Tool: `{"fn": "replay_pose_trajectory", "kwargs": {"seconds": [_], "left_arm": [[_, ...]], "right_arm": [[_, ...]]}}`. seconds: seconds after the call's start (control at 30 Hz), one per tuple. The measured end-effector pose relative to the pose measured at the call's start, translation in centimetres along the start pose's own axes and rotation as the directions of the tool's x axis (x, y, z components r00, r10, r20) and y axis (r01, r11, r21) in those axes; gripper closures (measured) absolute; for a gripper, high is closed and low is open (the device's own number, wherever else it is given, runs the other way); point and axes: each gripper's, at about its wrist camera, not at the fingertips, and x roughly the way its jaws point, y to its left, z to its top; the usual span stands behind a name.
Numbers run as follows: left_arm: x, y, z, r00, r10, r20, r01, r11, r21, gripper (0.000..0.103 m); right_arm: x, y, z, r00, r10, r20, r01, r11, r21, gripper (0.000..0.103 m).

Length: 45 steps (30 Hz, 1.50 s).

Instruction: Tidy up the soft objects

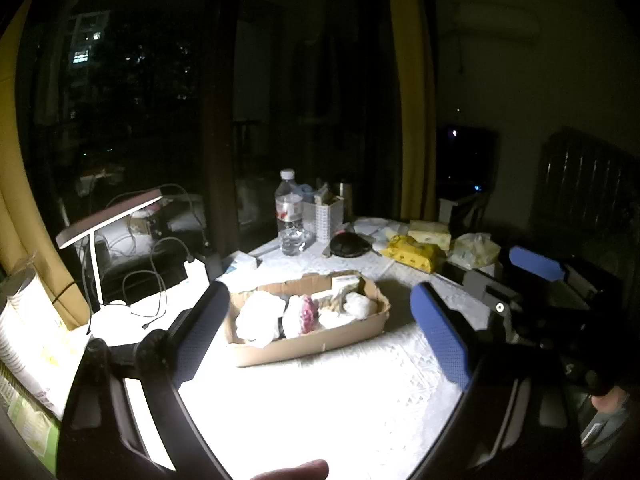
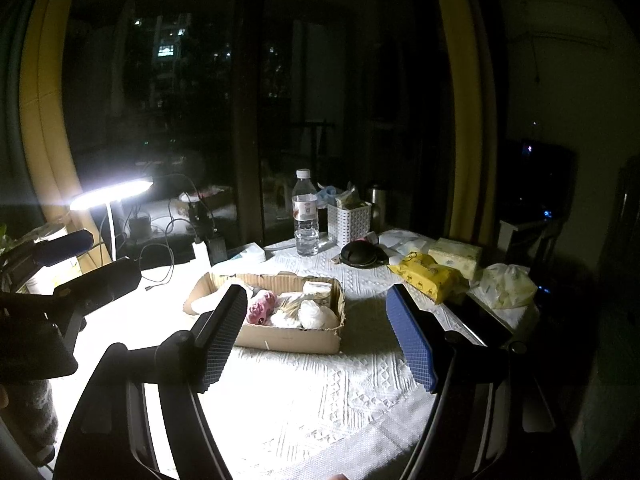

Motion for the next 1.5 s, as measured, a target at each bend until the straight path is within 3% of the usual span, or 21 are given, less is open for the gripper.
{"fn": "replay_pose_trajectory", "kwargs": {"seconds": [1.5], "left_arm": [[0.25, -0.06, -0.20, 1.000, -0.002, -0.007, 0.002, 1.000, 0.006, 0.010]], "right_arm": [[0.11, -0.08, 0.02, 1.000, 0.002, -0.002, -0.002, 1.000, 0.000, 0.028]]}}
